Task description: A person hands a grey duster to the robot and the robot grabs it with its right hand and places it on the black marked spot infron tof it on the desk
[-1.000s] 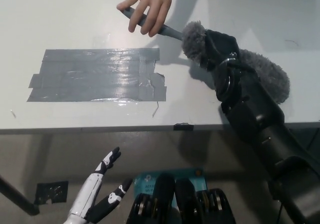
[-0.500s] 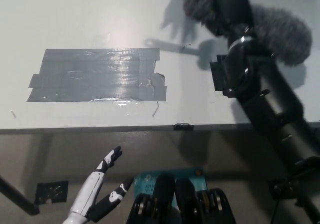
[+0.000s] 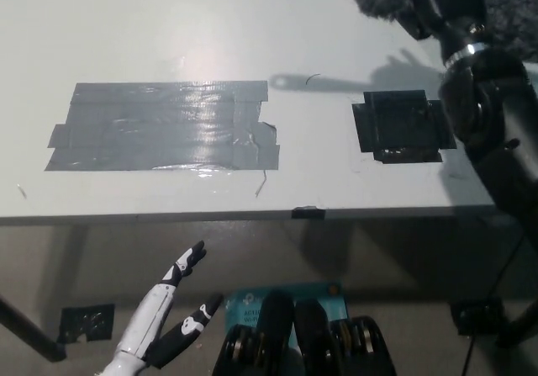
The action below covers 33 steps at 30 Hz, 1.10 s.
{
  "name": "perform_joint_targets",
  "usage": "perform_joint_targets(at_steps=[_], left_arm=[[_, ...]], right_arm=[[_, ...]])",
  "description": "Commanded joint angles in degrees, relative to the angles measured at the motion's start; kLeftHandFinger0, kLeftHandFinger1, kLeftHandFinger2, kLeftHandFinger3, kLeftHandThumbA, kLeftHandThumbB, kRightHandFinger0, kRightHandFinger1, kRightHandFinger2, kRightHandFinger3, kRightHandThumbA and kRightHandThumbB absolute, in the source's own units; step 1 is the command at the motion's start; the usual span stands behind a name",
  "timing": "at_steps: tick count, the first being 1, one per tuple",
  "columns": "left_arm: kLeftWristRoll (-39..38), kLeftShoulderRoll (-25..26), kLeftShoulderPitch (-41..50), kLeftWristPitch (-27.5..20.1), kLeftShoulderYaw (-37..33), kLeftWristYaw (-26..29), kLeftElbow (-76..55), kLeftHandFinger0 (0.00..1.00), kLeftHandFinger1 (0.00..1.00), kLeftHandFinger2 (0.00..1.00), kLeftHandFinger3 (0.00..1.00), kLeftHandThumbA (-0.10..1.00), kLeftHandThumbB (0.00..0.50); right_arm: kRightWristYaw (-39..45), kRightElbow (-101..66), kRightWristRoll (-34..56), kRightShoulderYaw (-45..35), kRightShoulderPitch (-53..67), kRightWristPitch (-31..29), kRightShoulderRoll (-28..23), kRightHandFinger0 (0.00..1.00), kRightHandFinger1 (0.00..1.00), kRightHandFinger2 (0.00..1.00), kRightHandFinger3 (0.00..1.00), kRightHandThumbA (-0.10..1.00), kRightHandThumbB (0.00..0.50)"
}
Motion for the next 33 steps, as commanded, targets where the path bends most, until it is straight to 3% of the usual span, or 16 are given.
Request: perform_joint_targets(at_steps=[1, 3, 8, 10, 13, 15, 16, 17, 18, 19, 20, 23, 28, 30, 31, 33], left_arm=[[0.59, 0.55, -0.04, -0.06, 0.25, -0.13, -2.23, 1.00, 1.00, 1.00, 1.00, 0.84, 0.178], [0.85, 0.52, -0.27, 0.01, 0.10, -0.12, -2.01, 1.00, 1.00, 1.00, 1.00, 0.84, 0.179], [0.43, 0.06, -0.20, -0.22, -0.27, -0.26, -1.64, 1.00, 1.00, 1.00, 1.00, 0.81, 0.179], [0.59, 0.05, 0.72, -0.32, -0.52, -0.26, -1.98, 1.00, 1.00, 1.00, 1.00, 0.80, 0.177], [0.59, 0.34, 1.96, -0.11, -0.58, -0.48, -2.69, 1.00, 1.00, 1.00, 1.00, 0.81, 0.180], [0.61, 0.39, 1.90, -0.15, -0.75, -0.68, -2.68, 1.00, 1.00, 1.00, 1.00, 0.80, 0.176], [0.74, 0.38, 1.67, -0.11, -0.76, -0.68, -2.60, 1.00, 1.00, 1.00, 1.00, 0.80, 0.176], [0.76, 0.33, 1.36, -0.21, -0.77, -0.64, -2.42, 1.00, 1.00, 1.00, 1.00, 0.80, 0.169], [0.83, 0.19, 0.93, -0.34, -0.79, -0.55, -2.32, 1.00, 1.00, 1.00, 1.00, 0.79, 0.161], [0.83, 0.01, 0.50, -0.40, -0.82, -0.45, -2.06, 1.00, 1.00, 1.00, 1.00, 0.79, 0.166], [1.01, -0.06, 0.34, -0.49, -0.92, -0.38, -1.98, 1.00, 1.00, 1.00, 1.00, 0.80, 0.167], [1.09, -0.09, -0.17, -0.33, -1.03, -0.51, -1.90, 1.00, 1.00, 1.00, 1.00, 0.80, 0.183], [0.87, 0.02, -1.00, 0.25, -1.02, -0.90, -1.63, 1.00, 1.00, 1.00, 1.00, 0.80, 0.195], [0.88, 0.03, -1.25, 0.87, -1.04, -1.13, -1.92, 1.00, 1.00, 1.00, 1.00, 0.81, 0.203], [1.01, 0.03, -1.35, 0.57, -1.09, -1.02, -1.97, 1.00, 1.00, 1.00, 1.00, 0.80, 0.187], [0.75, 0.04, -1.57, 0.35, -1.00, -0.95, -1.61, 1.00, 1.00, 1.00, 1.00, 0.80, 0.202]], right_arm=[[-3.23, 3.99, 0.43, 0.43, -1.25, -5.36, -2.35, 0.00, 0.46, 0.93, 0.85, -0.10, 0.196], [-3.11, 6.42, 0.91, 0.79, -0.71, -6.36, -2.63, 0.00, 0.50, 0.98, 0.90, -0.10, 0.180], [-4.17, 11.89, 2.28, 1.03, 1.32, -9.02, -2.28, 0.00, 0.51, 0.98, 0.91, -0.10, 0.186], [-2.38, 12.40, 3.01, 1.03, 2.94, -8.78, -1.91, 0.00, 0.55, 1.00, 1.00, -0.10, 0.160], [-0.16, 12.58, 4.43, 0.76, 4.86, -8.77, -0.90, 0.01, 0.57, 1.00, 1.00, -0.10, 0.161], [6.23, 11.52, 7.63, -0.42, 5.58, -6.73, -0.44, 0.10, 0.54, 0.81, 0.86, -0.04, 0.220], [10.96, 10.71, 9.73, -0.93, 5.54, -5.48, -0.40, 0.23, 0.68, 0.99, 1.00, 0.05, 0.256], [14.85, 9.81, 11.43, -1.27, 5.50, -4.86, -0.57, 0.51, 0.89, 1.00, 1.00, 0.22, 0.343], [20.87, 8.25, 13.66, -1.27, 5.40, -4.11, -1.19, 0.87, 1.00, 1.00, 1.00, 0.33, 0.368], [23.50, 7.44, 14.43, -1.34, 5.32, -2.84, -1.51, 1.00, 1.00, 1.00, 1.00, 0.43, 0.408], [25.28, 6.45, 14.77, -1.22, 5.57, -1.97, -1.87, 1.00, 1.00, 1.00, 1.00, 0.51, 0.456], [30.27, 2.37, 15.15, -0.57, 5.88, 0.99, -2.66, 1.00, 1.00, 1.00, 1.00, 0.64, 0.467], [34.92, -4.47, 16.94, -1.07, 5.58, 3.72, -3.61, 1.00, 1.00, 1.00, 1.00, 0.63, 0.453], [36.59, -6.55, 17.50, -1.20, 5.43, 4.94, -4.07, 1.00, 1.00, 1.00, 1.00, 0.65, 0.463], [39.33, -9.15, 18.80, -1.18, 5.06, 5.65, -4.93, 1.00, 1.00, 1.00, 1.00, 0.69, 0.496], [45.70, -12.18, 21.53, -0.59, 3.72, 6.93, -6.63, 1.00, 1.00, 1.00, 1.00, 0.71, 0.500]])
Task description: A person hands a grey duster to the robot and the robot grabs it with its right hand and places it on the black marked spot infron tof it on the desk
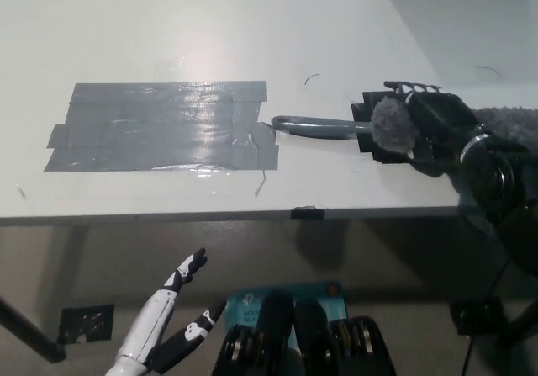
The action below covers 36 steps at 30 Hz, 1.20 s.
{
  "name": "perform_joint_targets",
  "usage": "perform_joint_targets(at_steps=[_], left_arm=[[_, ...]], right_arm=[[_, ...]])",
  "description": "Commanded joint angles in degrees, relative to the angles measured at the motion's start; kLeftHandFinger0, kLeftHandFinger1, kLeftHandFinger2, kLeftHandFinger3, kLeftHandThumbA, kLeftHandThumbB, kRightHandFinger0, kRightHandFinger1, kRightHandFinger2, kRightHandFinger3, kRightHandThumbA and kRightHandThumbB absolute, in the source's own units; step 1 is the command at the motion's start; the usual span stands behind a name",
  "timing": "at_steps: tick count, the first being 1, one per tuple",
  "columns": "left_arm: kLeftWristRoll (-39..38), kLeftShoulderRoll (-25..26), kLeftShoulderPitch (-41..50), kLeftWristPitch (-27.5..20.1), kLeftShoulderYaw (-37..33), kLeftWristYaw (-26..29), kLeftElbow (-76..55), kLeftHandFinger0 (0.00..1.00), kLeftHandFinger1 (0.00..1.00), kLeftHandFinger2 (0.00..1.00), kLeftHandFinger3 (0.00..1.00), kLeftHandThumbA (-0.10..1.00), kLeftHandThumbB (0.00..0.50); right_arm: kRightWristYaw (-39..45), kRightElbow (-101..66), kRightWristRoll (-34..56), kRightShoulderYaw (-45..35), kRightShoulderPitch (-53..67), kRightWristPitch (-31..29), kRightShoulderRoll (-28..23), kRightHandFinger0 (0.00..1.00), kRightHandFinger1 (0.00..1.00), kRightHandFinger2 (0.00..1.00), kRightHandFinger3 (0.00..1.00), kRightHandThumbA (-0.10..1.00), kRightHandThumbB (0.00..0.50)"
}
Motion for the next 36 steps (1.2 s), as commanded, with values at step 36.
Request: perform_joint_targets(at_steps=[36], left_arm=[[-0.73, 0.00, -1.88, -1.66, 0.64, 0.61, 0.54, 1.00, 1.00, 1.00, 1.00, 0.81, 0.208]], right_arm=[[12.15, -81.56, 53.09, -36.13, 4.40, 24.35, -13.38, 1.00, 1.00, 1.00, 1.00, 0.98, 0.493]])
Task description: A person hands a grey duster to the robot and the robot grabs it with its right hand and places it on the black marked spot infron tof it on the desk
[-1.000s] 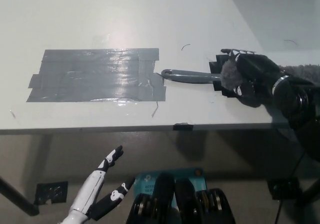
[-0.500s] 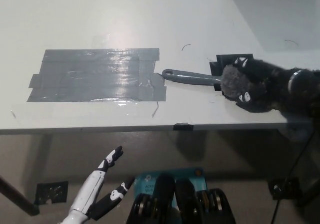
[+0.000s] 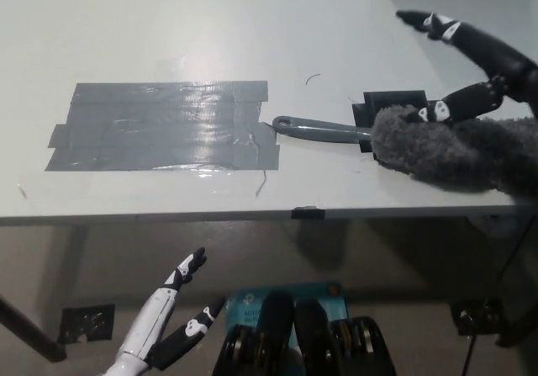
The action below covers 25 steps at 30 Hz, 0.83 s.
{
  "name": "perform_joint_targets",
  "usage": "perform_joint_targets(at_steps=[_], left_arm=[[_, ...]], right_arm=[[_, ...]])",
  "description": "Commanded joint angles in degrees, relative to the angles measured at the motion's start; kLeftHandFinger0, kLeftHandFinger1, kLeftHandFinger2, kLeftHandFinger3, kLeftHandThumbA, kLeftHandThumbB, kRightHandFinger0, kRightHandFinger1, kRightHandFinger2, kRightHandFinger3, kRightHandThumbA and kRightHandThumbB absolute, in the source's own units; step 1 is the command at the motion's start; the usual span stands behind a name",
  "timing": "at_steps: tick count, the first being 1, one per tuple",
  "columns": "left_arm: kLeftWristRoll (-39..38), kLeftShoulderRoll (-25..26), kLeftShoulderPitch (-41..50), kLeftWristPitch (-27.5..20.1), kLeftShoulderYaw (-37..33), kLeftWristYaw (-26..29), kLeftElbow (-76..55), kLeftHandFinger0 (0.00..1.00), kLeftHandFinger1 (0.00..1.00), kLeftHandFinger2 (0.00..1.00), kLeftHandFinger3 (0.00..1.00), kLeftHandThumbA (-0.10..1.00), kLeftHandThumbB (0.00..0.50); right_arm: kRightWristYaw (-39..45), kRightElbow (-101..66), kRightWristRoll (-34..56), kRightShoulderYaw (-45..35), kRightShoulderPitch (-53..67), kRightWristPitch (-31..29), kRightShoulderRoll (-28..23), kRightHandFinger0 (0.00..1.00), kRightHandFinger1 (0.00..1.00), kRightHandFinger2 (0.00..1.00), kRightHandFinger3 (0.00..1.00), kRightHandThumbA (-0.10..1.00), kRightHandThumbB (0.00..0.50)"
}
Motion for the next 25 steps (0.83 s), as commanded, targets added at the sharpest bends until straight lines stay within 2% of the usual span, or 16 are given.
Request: perform_joint_targets(at_steps=[1, 2, 5, 6, 7, 8, 9, 10, 11, 13, 14, 16, 19, 22, 25], left_arm=[[-0.75, -0.18, -1.17, -2.24, 0.55, 0.71, -1.43, 1.00, 1.00, 1.00, 1.00, 0.82, 0.216], [-0.86, -0.31, -0.98, -2.29, 0.56, 0.78, -1.49, 1.00, 1.00, 1.00, 1.00, 0.83, 0.209], [-1.33, -0.42, -0.55, -1.72, 0.59, 0.49, -1.78, 1.00, 1.00, 1.00, 1.00, 0.84, 0.211], [-2.35, -0.46, -0.31, -1.89, 0.77, 0.23, -1.66, 1.00, 1.00, 1.00, 1.00, 0.84, 0.207], [-2.60, -0.49, -0.22, -2.02, 0.83, 0.24, -1.56, 1.00, 1.00, 1.00, 1.00, 0.84, 0.207], [-3.04, -0.60, -0.05, -1.69, 0.90, 0.07, -1.79, 1.00, 1.00, 1.00, 1.00, 0.89, 0.222], [-3.26, -0.68, 0.16, -1.71, 0.91, 0.05, -1.80, 1.00, 1.00, 1.00, 1.00, 0.91, 0.232], [-3.54, -0.81, 0.30, -1.83, 0.93, 0.07, -1.68, 1.00, 1.00, 1.00, 1.00, 0.95, 0.236], [-3.81, -0.95, 0.41, -2.39, 0.94, 0.21, -1.43, 1.00, 1.00, 1.00, 1.00, 0.98, 0.235], [-4.65, -1.21, 1.02, -4.11, 0.96, 0.53, -0.75, 1.00, 1.00, 1.00, 1.00, 1.00, 0.209], [-5.17, -1.29, 1.23, -4.95, 1.02, 0.62, -0.36, 1.00, 1.00, 1.00, 1.00, 1.00, 0.217], [-5.34, -1.51, 1.92, -5.41, 1.07, 0.85, -0.25, 1.00, 1.00, 1.00, 1.00, 1.00, 0.219], [-5.89, -2.05, 3.23, -6.25, 1.34, 1.30, -0.22, 1.00, 1.00, 1.00, 1.00, 1.00, 0.203], [-5.51, -2.37, 4.57, -6.42, 1.41, 1.77, -0.51, 1.00, 1.00, 1.00, 1.00, 1.00, 0.200], [-5.42, -2.20, 5.51, -6.21, 1.38, 1.54, -1.14, 1.00, 1.00, 1.00, 1.00, 1.00, 0.202]], right_arm=[[-10.65, -46.51, 26.83, -19.23, 2.40, 10.30, -5.24, 1.00, 1.00, 1.00, 1.00, 0.97, 0.497], [-12.21, -49.79, 27.46, -19.13, 6.38, 10.30, -3.81, 1.00, 1.00, 1.00, 1.00, 0.98, 0.491], [-13.55, -52.80, 27.19, -17.78, 16.29, 6.89, 0.23, 1.00, 1.00, 1.00, 1.00, 0.91, 0.500], [-13.99, -52.80, 26.03, -15.71, 23.45, 2.05, 3.10, 1.00, 1.00, 1.00, 1.00, 0.90, 0.474], [-14.17, -52.80, 25.39, -15.09, 25.01, 1.36, 4.34, 1.00, 1.00, 1.00, 1.00, 0.90, 0.472], [-14.51, -52.80, 22.79, -13.43, 29.67, -0.22, 8.03, 1.00, 1.00, 1.00, 1.00, 0.93, 0.455], [-14.44, -52.80, 21.53, -12.77, 31.77, -0.64, 9.37, 1.00, 1.00, 1.00, 1.00, 0.97, 0.433], [-14.25, -52.37, 19.13, -11.66, 35.36, -1.40, 11.55, 1.00, 1.00, 1.00, 1.00, 1.00, 0.437], [-14.16, -48.99, 16.66, -9.97, 40.02, -5.33, 14.19, 1.00, 1.00, 1.00, 1.00, 1.00, 0.449], [-14.21, -44.62, 14.41, -8.26, 44.56, -9.08, 17.01, 1.00, 1.00, 1.00, 1.00, 1.00, 0.477], [-14.22, -41.47, 13.18, -7.62, 46.52, -11.28, 18.18, 1.00, 1.00, 1.00, 1.00, 1.00, 0.449], [-14.13, -36.70, 12.43, -7.29, 48.69, -14.00, 20.03, 1.00, 1.00, 1.00, 1.00, 1.00, 0.429], [-14.24, -28.29, 10.74, -7.31, 50.83, -17.26, 21.93, 1.00, 1.00, 1.00, 1.00, 1.00, 0.426], [-15.70, -16.89, 8.08, -7.31, 51.52, -22.39, 23.03, 1.00, 1.00, 1.00, 1.00, 1.00, 0.381], [-16.59, -13.45, 5.83, -6.82, 52.42, -24.28, 22.94, 1.00, 1.00, 1.00, 1.00, 1.00, 0.389]])
